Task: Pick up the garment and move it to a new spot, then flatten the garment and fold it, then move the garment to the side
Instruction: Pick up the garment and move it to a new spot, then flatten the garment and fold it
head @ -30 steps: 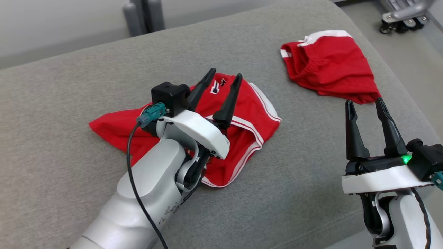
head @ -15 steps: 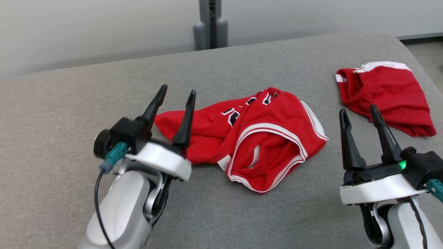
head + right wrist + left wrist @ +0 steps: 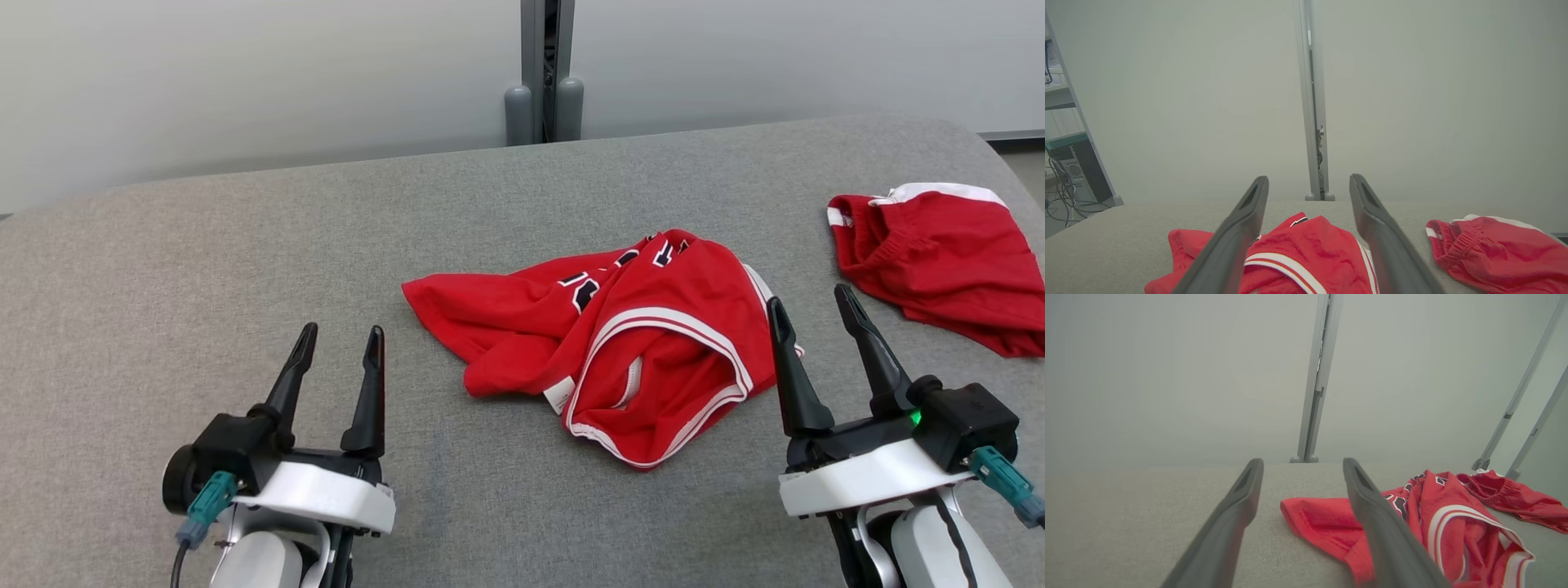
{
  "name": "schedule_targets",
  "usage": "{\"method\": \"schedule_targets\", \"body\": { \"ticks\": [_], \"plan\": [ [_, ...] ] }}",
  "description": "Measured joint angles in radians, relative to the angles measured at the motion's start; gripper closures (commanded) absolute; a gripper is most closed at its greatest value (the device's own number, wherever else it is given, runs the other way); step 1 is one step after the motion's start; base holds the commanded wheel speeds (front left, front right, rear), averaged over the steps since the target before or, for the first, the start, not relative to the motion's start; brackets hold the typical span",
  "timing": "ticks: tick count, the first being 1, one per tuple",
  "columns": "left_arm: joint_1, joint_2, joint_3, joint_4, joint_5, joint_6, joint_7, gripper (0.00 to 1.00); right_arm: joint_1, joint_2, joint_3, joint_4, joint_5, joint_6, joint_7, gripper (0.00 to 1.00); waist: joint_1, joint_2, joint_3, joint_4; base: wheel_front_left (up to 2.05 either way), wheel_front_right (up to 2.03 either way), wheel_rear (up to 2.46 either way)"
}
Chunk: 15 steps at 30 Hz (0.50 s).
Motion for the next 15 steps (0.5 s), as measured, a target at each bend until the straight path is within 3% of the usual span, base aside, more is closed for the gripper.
{"method": "schedule_targets", "body": {
  "ticks": [7,15],
  "plan": [
    [0.043,-0.002,0.02,-0.075,0.012,0.034,0.0,0.0,0.0,0.0,0.005,0.005,-0.002,0.0,0.0,0.0,0.0,0.0,0.002,0.002,0.0,0.0,0.0],
    [0.052,-0.002,0.023,-0.093,0.011,0.043,0.0,0.0,0.007,0.0,0.007,0.01,-0.001,0.0,0.0,0.0,0.0,0.0,0.002,0.008,0.0,0.0,0.0]
  ]
}}
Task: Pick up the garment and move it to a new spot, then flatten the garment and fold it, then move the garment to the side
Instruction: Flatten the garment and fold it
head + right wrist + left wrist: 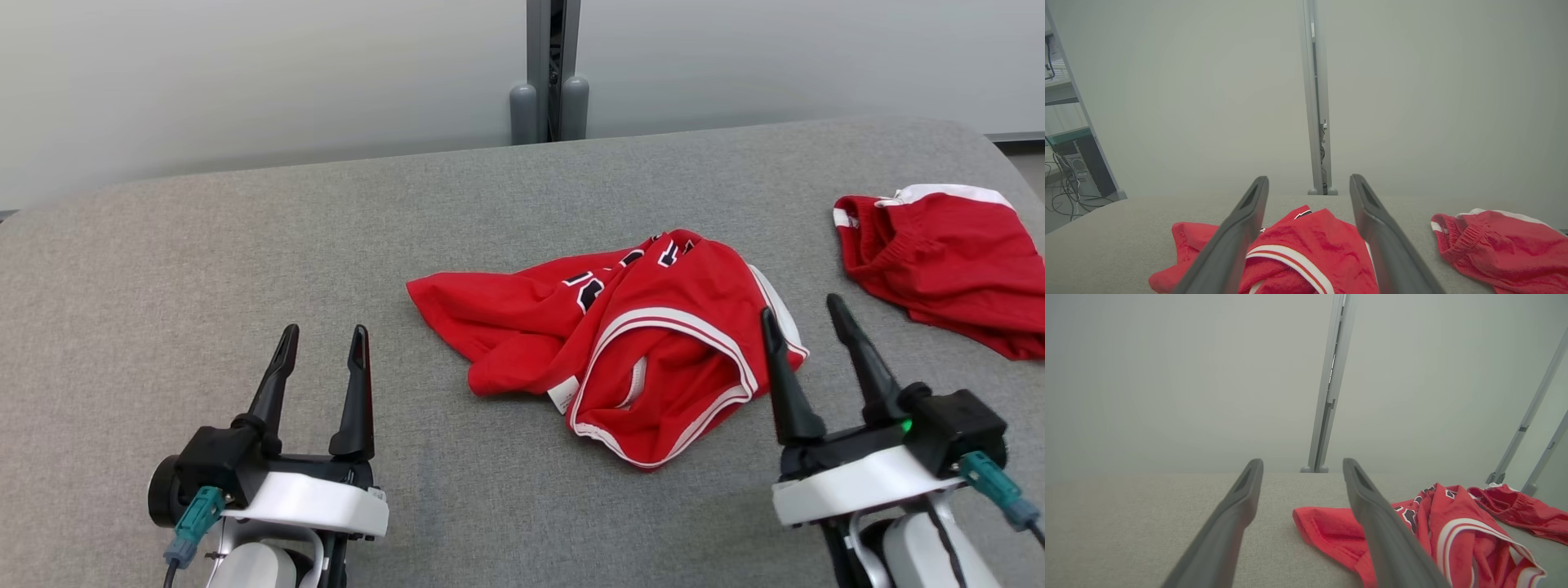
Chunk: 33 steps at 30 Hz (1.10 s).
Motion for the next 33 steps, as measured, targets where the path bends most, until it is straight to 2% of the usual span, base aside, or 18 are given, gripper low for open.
{"method": "schedule_targets", "body": {
  "ticks": [5,9,12,17,21,33],
  "plan": [
    [0.0,0.0,-0.006,0.007,-0.008,0.0,0.0,0.0,0.0,-0.002,0.081,0.035,0.049,0.0,0.0,0.0,0.0,0.0,0.007,0.009,0.0,0.0,0.0],
    [-0.001,0.0,-0.016,0.023,-0.018,0.0,0.0,0.0,-0.01,-0.012,0.192,0.075,0.074,0.0,0.0,0.0,0.0,0.0,0.016,0.02,0.0,0.0,0.0],
    [-0.003,0.0,-0.02,0.029,-0.022,0.0,0.0,0.0,-0.018,-0.023,0.296,0.166,0.091,0.0,-0.002,0.0,0.0,0.0,0.024,0.028,0.0,0.0,0.0],
    [-0.016,0.0,-0.035,0.038,-0.031,0.0,0.0,0.0,-0.077,-0.018,0.387,0.288,0.117,0.0,-0.002,0.0,0.0,0.0,0.039,0.047,0.0,0.0,0.0],
    [-0.029,0.0,-0.05,0.034,-0.037,0.0,0.0,0.0,-0.13,-0.011,0.43,0.378,0.126,0.0,-0.002,0.0,0.0,0.0,0.058,0.077,0.0,0.0,0.0],
    [-0.039,0.0,-0.055,0.018,-0.049,-0.007,0.0,0.0,-0.206,0.005,0.439,0.53,0.125,0.0,-0.001,0.0,0.0,0.0,0.089,0.147,0.0,0.0,0.0]
  ]
}}
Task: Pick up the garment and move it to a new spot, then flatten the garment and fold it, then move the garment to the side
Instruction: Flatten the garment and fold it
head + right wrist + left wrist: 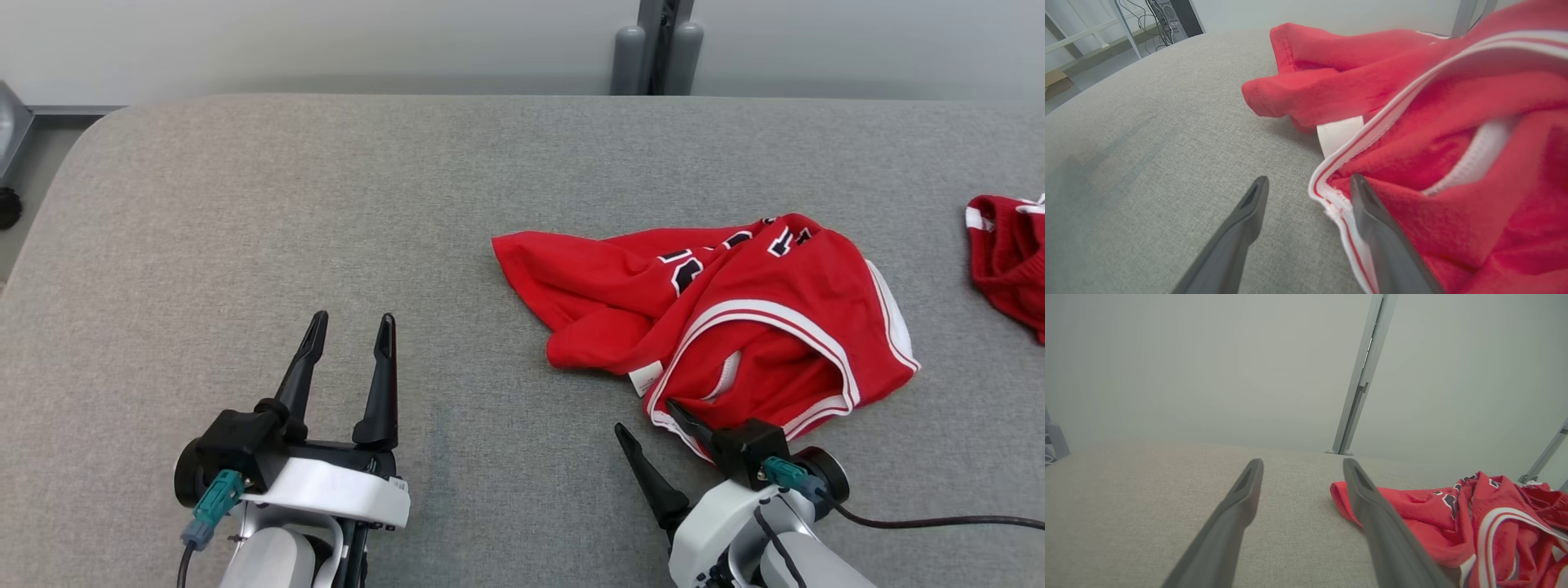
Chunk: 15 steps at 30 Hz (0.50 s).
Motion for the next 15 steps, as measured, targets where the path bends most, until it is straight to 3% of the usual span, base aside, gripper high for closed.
{"method": "schedule_targets", "body": {
  "ticks": [2,3,5,6,15],
  "plan": [
    [0.0,0.0,-0.001,0.0,0.0,0.001,0.0,0.0,-0.007,0.001,0.0,0.015,0.003,0.0,0.0,0.05,0.0,0.0,0.001,0.006,0.0,0.0,0.0],
    [0.0,0.0,-0.003,0.0,0.0,0.001,0.0,0.0,-0.009,0.002,0.0,0.021,0.009,0.0,0.0,0.49,0.0,0.0,0.001,0.009,0.0,0.0,0.0],
    [0.0,0.0,-0.007,0.001,-0.001,0.001,0.0,0.0,-0.01,0.003,-0.003,0.035,0.016,0.0,0.0,0.88,0.0,0.0,-0.001,0.014,0.0,0.0,0.0],
    [0.0,0.0,-0.009,0.002,-0.001,0.001,0.0,0.0,-0.011,0.005,-0.003,0.043,0.02,0.0,0.0,1.0,0.0,0.0,-0.003,0.016,0.0,0.0,0.0],
    [0.0,0.0,-0.008,-0.003,0.002,0.001,0.0,0.0,-0.032,0.007,-0.004,0.054,0.047,0.0,0.0,1.0,0.0,0.0,-0.013,0.008,0.0,0.0,0.0]
  ]
}}
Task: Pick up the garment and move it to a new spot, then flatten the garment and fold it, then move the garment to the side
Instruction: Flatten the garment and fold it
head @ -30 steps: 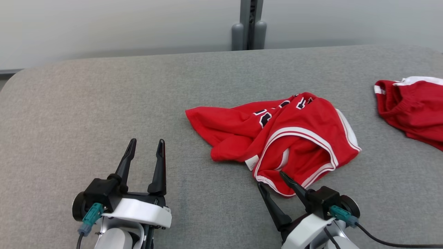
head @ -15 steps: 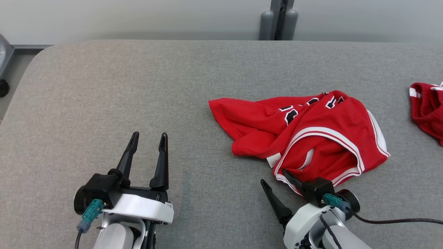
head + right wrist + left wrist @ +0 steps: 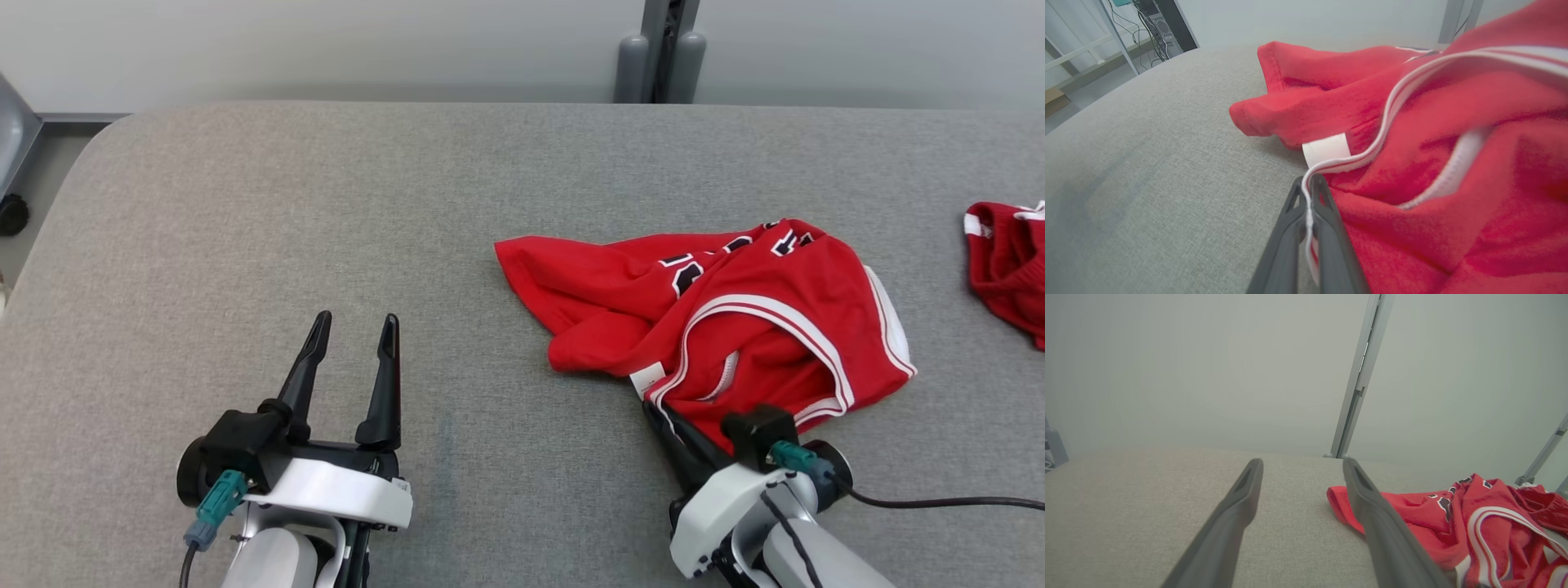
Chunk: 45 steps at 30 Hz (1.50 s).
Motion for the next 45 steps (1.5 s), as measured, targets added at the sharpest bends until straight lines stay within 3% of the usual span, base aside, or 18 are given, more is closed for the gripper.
{"method": "schedule_targets", "body": {
  "ticks": [5,11,19,29,42,43,44,45],
  "plan": [
    [0.006,0.0,0.014,0.001,0.005,0.0,0.0,0.0,0.004,-0.022,-0.054,-0.111,0.026,0.0,-0.001,1.0,0.0,0.0,-0.012,-0.026,0.0,0.0,0.0],
    [0.013,0.0,0.021,0.003,0.007,-0.001,0.0,0.0,0.053,-0.099,-0.236,-0.271,0.031,0.0,-0.001,1.0,0.0,0.0,-0.031,-0.07,0.0,0.0,0.0],
    [0.019,0.0,0.028,0.007,0.015,-0.009,0.0,0.0,0.111,-0.177,-0.439,-0.329,0.027,0.0,0.032,1.0,0.0,0.0,-0.046,-0.126,0.0,0.0,0.0],
    [0.016,0.0,0.023,0.011,0.016,-0.01,0.0,0.0,0.129,-0.187,-0.607,-0.257,-0.002,0.0,0.122,1.0,0.0,0.0,-0.026,-0.147,0.0,0.0,0.0],
    [-0.016,0.0,0.01,0.021,0.028,-0.016,0.0,0.0,-0.01,-0.308,-0.603,0.006,-0.012,0.0,0.125,1.0,0.0,0.0,0.024,-0.119,0.0,0.0,0.0],
    [-0.019,0.0,0.011,0.021,0.03,-0.017,0.0,0.0,-0.024,-0.315,-0.594,0.033,-0.017,0.0,0.124,0.72,0.0,0.0,0.029,-0.116,0.0,0.0,0.0],
    [-0.02,0.0,0.01,0.021,0.031,-0.017,0.0,0.0,-0.038,-0.325,-0.588,0.065,-0.026,0.0,0.118,0.0,0.0,0.0,0.034,-0.113,0.0,0.0,0.0],
    [-0.021,0.0,0.009,0.022,0.033,-0.018,0.0,0.0,-0.052,-0.331,-0.584,0.094,-0.027,0.0,0.117,0.0,0.0,0.0,0.038,-0.111,0.0,0.0,0.0]
  ]
}}
